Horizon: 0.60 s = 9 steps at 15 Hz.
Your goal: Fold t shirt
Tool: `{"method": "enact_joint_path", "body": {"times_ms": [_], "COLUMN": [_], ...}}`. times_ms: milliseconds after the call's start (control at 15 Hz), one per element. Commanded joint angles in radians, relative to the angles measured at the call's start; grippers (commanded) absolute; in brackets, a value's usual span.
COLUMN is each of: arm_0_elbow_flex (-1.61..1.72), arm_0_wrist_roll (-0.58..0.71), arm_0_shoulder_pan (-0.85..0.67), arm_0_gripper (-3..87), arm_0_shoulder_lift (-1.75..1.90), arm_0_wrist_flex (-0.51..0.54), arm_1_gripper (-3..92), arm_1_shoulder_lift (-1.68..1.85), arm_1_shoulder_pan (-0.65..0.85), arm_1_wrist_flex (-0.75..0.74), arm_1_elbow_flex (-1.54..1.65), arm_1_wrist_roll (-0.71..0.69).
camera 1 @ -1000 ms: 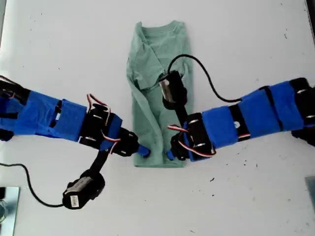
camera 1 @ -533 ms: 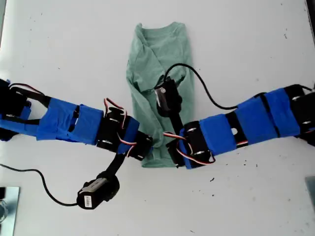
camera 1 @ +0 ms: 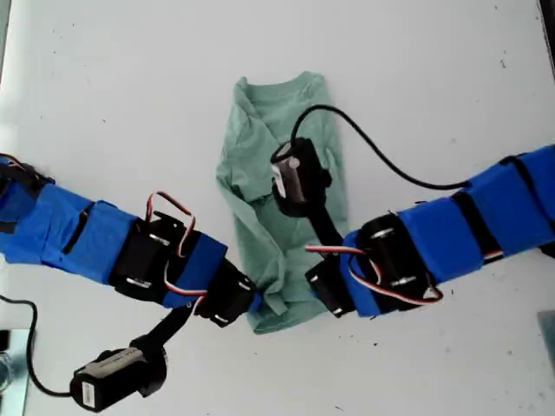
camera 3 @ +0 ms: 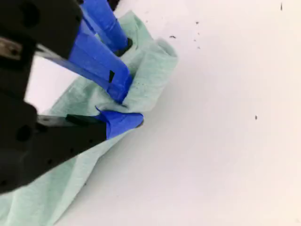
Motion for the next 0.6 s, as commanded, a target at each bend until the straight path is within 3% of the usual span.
{"method": "enact_joint_path", "body": {"times_ms": [0, 200, 333, 400, 467, 533], "arm_0_elbow_flex": [0.008, 0.044, 0.064, 0.064, 0.063, 0.064], "arm_0_wrist_roll": [0.043, 0.147, 0.213, 0.242, 0.268, 0.298], "arm_0_shoulder_pan": [-0.091, -0.33, -0.449, -0.499, -0.541, -0.574], "arm_0_gripper": [-0.2, -0.2, -0.2, 0.8, 13.7, 24.0], "arm_0_shoulder_lift": [0.147, 0.227, 0.235, 0.233, 0.249, 0.288], "arm_0_wrist_flex": [0.021, 0.086, 0.089, 0.087, 0.089, 0.091], "arm_1_gripper": [-0.6, -0.6, -0.2, 6.0, 24.8, 24.5], "arm_1_shoulder_lift": [0.147, 0.253, 0.394, 0.462, 0.52, 0.592], "arm_1_shoulder_pan": [0.143, 0.402, 0.549, 0.601, 0.635, 0.673], "arm_1_wrist_flex": [0.012, -0.048, -0.261, -0.362, -0.463, -0.52], "arm_1_elbow_flex": [0.021, 0.144, 0.377, 0.485, 0.572, 0.635], "arm_1_wrist_roll": [-0.069, -0.198, -0.262, -0.282, -0.318, -0.333]}}
